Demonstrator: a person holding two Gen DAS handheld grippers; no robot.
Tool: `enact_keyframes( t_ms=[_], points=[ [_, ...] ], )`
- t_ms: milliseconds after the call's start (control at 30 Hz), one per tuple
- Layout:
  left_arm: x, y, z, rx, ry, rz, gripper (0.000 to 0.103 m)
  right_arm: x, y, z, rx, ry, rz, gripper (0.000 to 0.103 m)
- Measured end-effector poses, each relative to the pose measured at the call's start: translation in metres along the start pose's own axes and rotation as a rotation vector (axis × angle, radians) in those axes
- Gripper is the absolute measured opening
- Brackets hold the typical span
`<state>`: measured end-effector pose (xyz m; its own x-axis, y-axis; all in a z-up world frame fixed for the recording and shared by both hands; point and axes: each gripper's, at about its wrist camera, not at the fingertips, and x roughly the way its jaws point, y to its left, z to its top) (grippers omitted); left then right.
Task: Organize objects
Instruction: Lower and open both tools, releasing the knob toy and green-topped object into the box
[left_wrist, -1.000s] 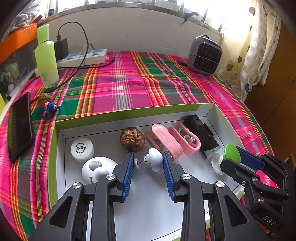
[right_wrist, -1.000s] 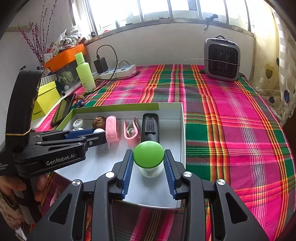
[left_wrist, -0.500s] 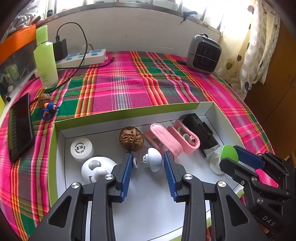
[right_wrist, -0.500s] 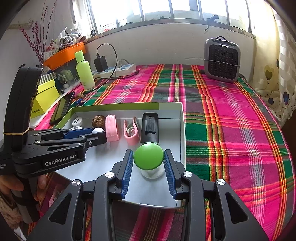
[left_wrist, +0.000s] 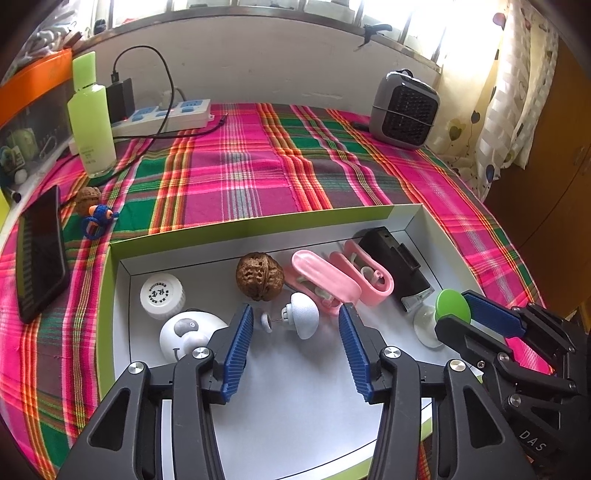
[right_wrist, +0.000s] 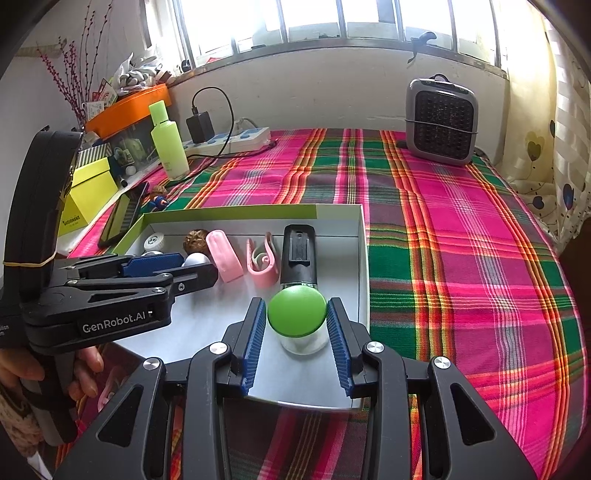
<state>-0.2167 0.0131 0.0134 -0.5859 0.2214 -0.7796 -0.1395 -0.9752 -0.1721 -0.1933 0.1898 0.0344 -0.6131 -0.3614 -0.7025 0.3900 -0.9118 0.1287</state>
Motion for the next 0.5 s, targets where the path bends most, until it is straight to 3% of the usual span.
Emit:
enact_keyframes(
  t_ms=[133, 500],
  points=[
    [-0.003, 0.0, 0.0, 0.002, -0.003, 0.004, 0.05, -0.002, 0.003, 0.0, -0.005, -0.003, 0.004, 0.043],
    [-0.025, -0.006, -0.004, 0.023, -0.039, 0.009, 0.051, -0.018, 0.009, 0.0, -0.014, -0.04, -0.014, 0.043]
  ],
)
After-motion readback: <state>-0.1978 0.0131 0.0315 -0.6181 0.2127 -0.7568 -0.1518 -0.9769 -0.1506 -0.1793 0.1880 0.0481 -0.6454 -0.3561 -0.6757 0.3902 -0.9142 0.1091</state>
